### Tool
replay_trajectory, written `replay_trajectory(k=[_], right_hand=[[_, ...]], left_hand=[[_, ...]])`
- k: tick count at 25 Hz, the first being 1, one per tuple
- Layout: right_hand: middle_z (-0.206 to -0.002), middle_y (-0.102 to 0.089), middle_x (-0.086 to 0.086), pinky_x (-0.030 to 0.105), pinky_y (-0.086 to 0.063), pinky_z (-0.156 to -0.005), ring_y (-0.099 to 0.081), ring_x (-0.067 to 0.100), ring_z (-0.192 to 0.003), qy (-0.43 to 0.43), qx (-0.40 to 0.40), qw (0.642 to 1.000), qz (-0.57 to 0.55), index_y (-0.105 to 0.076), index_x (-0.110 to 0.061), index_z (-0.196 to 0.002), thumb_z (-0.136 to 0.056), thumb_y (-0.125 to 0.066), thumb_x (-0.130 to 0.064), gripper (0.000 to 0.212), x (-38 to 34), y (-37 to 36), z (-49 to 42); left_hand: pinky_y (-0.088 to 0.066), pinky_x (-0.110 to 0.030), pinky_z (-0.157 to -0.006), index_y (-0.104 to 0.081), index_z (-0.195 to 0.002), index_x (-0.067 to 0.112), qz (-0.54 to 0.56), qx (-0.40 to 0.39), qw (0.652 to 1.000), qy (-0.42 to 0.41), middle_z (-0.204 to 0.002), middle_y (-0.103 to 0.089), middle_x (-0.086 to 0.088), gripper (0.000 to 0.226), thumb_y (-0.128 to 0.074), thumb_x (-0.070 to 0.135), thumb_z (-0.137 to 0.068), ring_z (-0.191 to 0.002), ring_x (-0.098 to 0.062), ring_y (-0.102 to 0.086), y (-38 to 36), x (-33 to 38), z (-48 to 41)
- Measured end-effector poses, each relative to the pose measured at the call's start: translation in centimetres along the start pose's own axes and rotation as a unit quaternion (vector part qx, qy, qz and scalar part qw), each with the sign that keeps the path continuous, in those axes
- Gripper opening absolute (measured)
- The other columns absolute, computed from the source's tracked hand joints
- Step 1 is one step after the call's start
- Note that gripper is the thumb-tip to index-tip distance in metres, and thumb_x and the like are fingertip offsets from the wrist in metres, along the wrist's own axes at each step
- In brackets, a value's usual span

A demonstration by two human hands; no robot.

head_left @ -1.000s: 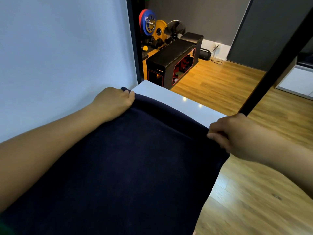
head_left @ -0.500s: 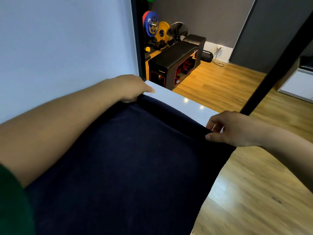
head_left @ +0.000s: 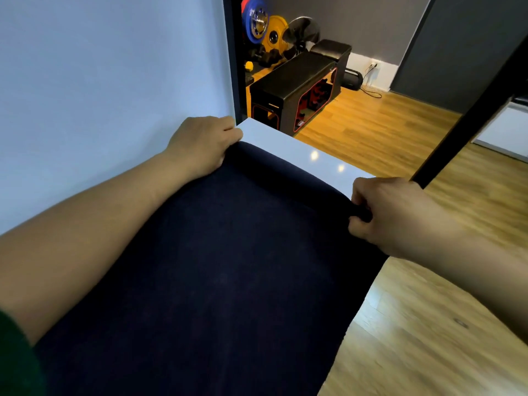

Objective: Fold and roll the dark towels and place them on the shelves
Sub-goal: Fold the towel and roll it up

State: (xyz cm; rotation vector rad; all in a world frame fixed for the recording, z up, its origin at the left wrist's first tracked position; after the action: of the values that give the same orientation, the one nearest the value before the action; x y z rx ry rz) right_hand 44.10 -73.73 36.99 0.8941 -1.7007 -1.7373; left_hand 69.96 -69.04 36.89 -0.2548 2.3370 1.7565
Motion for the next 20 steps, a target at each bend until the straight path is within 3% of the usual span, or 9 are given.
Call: replay_trajectory(k=[2,4,6,8,10,12,15,17,20], right_hand=[[-0.074,-0.051,-0.001,0.035,-0.043,-0.050,-0.056,0.031,-0.063,0.057,0.045,0.995,0.072,-0.041,-0.019,-0.079,-0.079,-0.063,-0.026,0.023,-1.6,0.1,0.7],[-0.066,-0.047,0.005,0.022,-0.020,-0.038,-0.046,0.030,-0.040,0.104,0.091,0.981,0.133,-0.045,-0.011,-0.076,-0.067,-0.071,-0.006,0.028,-2.9,0.1,1.8],[-0.061,-0.043,0.009,0.017,-0.002,-0.046,-0.034,0.025,-0.031,0.144,0.120,0.969,0.160,-0.049,-0.006,-0.072,-0.059,-0.061,0.012,0.026,-4.6,0.1,3.0],[-0.058,-0.041,0.010,0.019,0.004,-0.050,-0.025,0.024,-0.032,0.178,0.126,0.961,0.169,-0.049,-0.006,-0.068,-0.058,-0.044,0.015,0.024,-5.9,-0.2,3.6],[-0.058,-0.039,0.003,0.020,-0.002,-0.044,-0.029,0.025,-0.036,0.186,0.082,0.966,0.160,-0.045,-0.011,-0.071,-0.061,-0.049,0.008,0.022,-5.8,-0.4,2.8],[-0.062,-0.044,-0.005,0.029,-0.028,-0.043,-0.044,0.025,-0.053,0.154,-0.027,0.981,0.112,-0.040,-0.020,-0.077,-0.078,-0.057,-0.017,0.017,-4.3,-0.7,1.2],[-0.055,-0.060,-0.001,0.026,-0.048,-0.050,-0.062,0.020,-0.052,0.026,-0.165,0.971,-0.169,-0.054,-0.018,-0.073,-0.092,-0.051,-0.050,0.038,-2.4,-0.5,-0.6],[-0.052,-0.058,0.003,0.027,-0.049,-0.042,-0.062,0.022,-0.043,-0.070,-0.212,0.928,-0.298,-0.057,-0.008,-0.073,-0.095,-0.054,-0.047,0.045,-1.2,-1.3,-1.5],[-0.051,-0.049,0.001,0.023,-0.044,-0.039,-0.051,0.014,-0.039,-0.142,-0.235,0.917,-0.289,-0.054,-0.009,-0.073,-0.081,-0.073,-0.050,0.046,0.6,-2.4,-2.7]], left_hand=[[-0.029,-0.034,-0.048,-0.061,-0.093,0.002,-0.003,-0.005,1.000,0.020,-0.084,-0.055,-0.015,0.016,-0.056,-0.006,-0.080,-0.054,-0.033,-0.042,0.3,0.0,0.6],[-0.037,-0.038,-0.057,-0.057,-0.121,0.008,-0.001,-0.056,0.997,0.057,-0.107,-0.060,-0.013,0.034,-0.047,0.000,-0.089,-0.071,-0.036,-0.053,-0.4,0.1,2.0],[-0.045,-0.040,-0.068,-0.040,-0.141,0.017,0.023,-0.096,0.991,0.085,-0.116,-0.062,-0.011,0.048,-0.040,0.009,-0.093,-0.088,-0.037,-0.058,-0.3,-0.1,4.0],[-0.048,-0.042,-0.071,-0.033,-0.145,0.024,0.055,-0.098,0.987,0.113,-0.105,-0.064,-0.011,0.045,-0.032,0.023,-0.100,-0.087,-0.035,-0.058,0.2,0.1,5.4],[-0.044,-0.036,-0.071,-0.032,-0.148,0.032,0.066,-0.099,0.986,0.112,-0.103,-0.064,-0.009,0.044,-0.031,0.030,-0.104,-0.092,-0.034,-0.058,0.7,0.5,4.6],[-0.039,-0.031,-0.070,-0.038,-0.145,0.040,0.030,-0.135,0.986,0.089,-0.105,-0.064,-0.003,0.046,-0.041,0.027,-0.101,-0.097,-0.032,-0.060,1.1,0.8,2.5],[-0.038,-0.032,-0.062,-0.068,-0.112,0.030,-0.098,-0.121,0.988,-0.026,-0.084,-0.056,-0.004,0.022,-0.055,0.023,-0.094,-0.083,-0.030,-0.058,1.7,2.1,0.0],[-0.043,-0.035,-0.060,-0.072,-0.094,0.016,-0.081,-0.076,0.989,-0.098,-0.088,-0.058,-0.006,0.009,-0.066,0.015,-0.087,-0.086,-0.028,-0.057,2.0,3.0,-0.6],[-0.052,-0.044,-0.071,-0.063,-0.085,0.012,0.037,-0.105,0.988,-0.102,-0.102,-0.064,-0.005,0.007,-0.064,0.006,-0.083,-0.097,-0.027,-0.059,1.6,2.9,-0.5]])
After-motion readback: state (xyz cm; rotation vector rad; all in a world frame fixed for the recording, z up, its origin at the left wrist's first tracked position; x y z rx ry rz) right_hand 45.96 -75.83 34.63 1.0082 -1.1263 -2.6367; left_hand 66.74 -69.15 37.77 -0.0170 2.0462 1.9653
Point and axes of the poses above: each hand's wrist, its own z-axis away from the middle knuckle, its own y-axis out of the back of the hand, x = y × z, the point moved 8 cm from there along -z, towards the middle knuckle
